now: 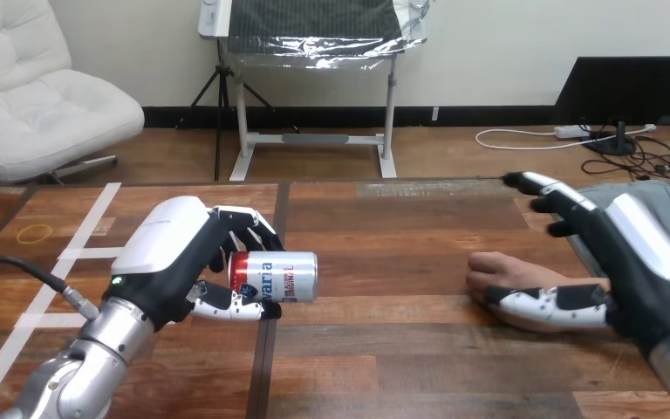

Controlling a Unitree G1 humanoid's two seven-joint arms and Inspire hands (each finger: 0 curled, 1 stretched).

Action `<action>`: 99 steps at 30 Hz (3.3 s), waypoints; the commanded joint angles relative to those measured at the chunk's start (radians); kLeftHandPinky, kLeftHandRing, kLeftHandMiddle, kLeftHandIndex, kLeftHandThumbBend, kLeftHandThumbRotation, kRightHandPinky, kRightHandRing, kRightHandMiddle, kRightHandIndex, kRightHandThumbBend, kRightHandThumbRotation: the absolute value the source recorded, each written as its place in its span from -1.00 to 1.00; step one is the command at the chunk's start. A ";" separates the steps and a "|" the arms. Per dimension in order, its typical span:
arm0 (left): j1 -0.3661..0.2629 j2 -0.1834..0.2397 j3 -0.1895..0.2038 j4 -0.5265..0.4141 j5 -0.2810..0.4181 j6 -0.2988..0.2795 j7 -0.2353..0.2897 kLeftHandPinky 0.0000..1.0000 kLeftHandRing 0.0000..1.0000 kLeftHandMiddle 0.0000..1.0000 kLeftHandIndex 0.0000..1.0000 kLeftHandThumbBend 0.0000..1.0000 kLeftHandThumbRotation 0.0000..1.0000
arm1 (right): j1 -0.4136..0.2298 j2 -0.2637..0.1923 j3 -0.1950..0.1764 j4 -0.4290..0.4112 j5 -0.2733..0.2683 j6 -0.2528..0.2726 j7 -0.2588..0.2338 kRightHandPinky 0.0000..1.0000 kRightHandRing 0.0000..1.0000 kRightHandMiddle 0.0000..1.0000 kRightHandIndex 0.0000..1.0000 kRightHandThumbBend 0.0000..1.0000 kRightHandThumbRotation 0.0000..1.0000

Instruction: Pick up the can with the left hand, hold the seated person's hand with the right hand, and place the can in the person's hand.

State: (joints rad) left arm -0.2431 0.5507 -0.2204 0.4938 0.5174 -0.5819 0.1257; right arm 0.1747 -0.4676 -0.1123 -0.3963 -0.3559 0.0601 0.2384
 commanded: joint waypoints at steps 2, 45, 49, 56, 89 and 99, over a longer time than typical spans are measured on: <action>-0.059 -0.009 0.045 -0.074 -0.035 -0.004 0.000 -0.29 -0.17 -0.03 0.04 0.24 -1.00 | -0.087 -0.057 -0.025 0.009 -0.059 0.004 -0.017 0.55 0.73 0.79 0.71 0.55 -1.00; -0.057 -0.033 0.048 -0.087 -0.049 -0.003 -0.028 -0.27 -0.15 -0.02 0.04 0.22 -1.00 | -0.289 -0.348 0.044 0.385 -0.230 0.070 0.189 0.69 0.82 0.80 0.71 0.75 -1.00; -0.054 -0.033 0.048 -0.092 -0.051 -0.004 -0.030 -0.27 -0.15 -0.02 0.04 0.21 -1.00 | -0.309 -0.358 0.058 0.429 -0.237 0.064 0.187 0.71 0.82 0.80 0.70 0.75 -1.00; -0.048 -0.030 0.048 -0.101 -0.052 -0.002 -0.034 -0.27 -0.15 -0.02 0.04 0.21 -1.00 | -0.346 -0.379 0.097 0.499 -0.278 0.068 0.190 0.71 0.81 0.79 0.69 0.76 -1.00; -0.042 -0.030 0.051 -0.097 -0.060 -0.021 -0.031 -0.27 -0.15 -0.02 0.04 0.21 -1.00 | -0.522 -0.393 0.290 0.744 -0.430 0.043 0.192 0.74 0.83 0.82 0.73 0.63 -0.88; -0.041 -0.030 0.050 -0.104 -0.058 -0.012 -0.035 -0.26 -0.14 -0.01 0.04 0.20 -1.00 | -0.560 -0.382 0.330 0.795 -0.459 0.018 0.171 0.72 0.81 0.80 0.71 0.61 -0.85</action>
State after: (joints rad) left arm -0.2404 0.5288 -0.2084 0.4572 0.4826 -0.5898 0.0861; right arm -0.3073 -0.8360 0.1934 0.3668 -0.7965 0.0911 0.4342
